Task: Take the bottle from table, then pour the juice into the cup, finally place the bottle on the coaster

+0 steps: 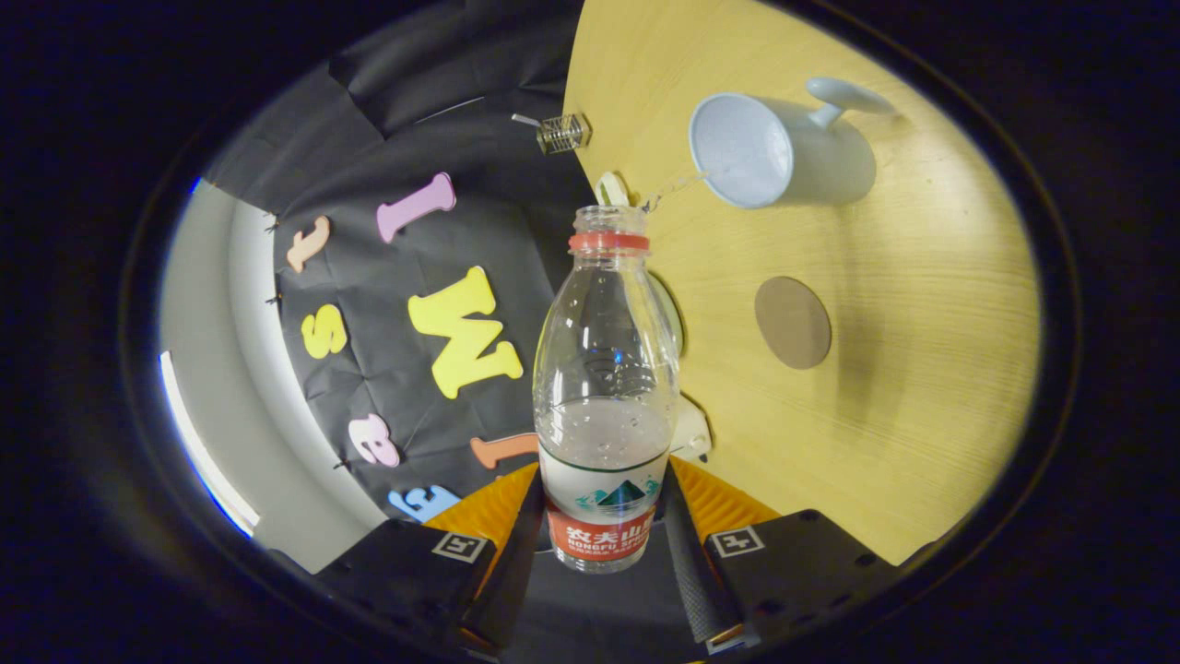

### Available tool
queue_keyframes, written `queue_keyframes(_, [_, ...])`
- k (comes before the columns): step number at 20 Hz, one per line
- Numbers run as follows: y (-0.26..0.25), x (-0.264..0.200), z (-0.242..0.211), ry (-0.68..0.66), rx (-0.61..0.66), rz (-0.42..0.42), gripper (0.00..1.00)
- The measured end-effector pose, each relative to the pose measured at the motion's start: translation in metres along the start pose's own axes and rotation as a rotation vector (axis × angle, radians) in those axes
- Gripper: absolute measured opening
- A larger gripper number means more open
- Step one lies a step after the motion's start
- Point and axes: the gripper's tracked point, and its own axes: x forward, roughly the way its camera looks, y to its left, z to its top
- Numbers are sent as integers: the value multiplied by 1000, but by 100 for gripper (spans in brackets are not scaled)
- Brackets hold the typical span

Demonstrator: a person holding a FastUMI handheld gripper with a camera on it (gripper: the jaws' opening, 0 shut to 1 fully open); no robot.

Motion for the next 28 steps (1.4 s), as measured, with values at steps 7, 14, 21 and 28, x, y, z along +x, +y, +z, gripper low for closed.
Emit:
queue_keyframes(7, [0, 1, -4, 15, 46, -4, 73])
queue_keyframes(14, [2, 0, -3, 29, 76, -15, 73])
queue_keyframes(21, [6, 0, 0, 26, 111, -10, 73])
queue_keyframes(28, [11, 0, 3, 18, 151, 8, 73])
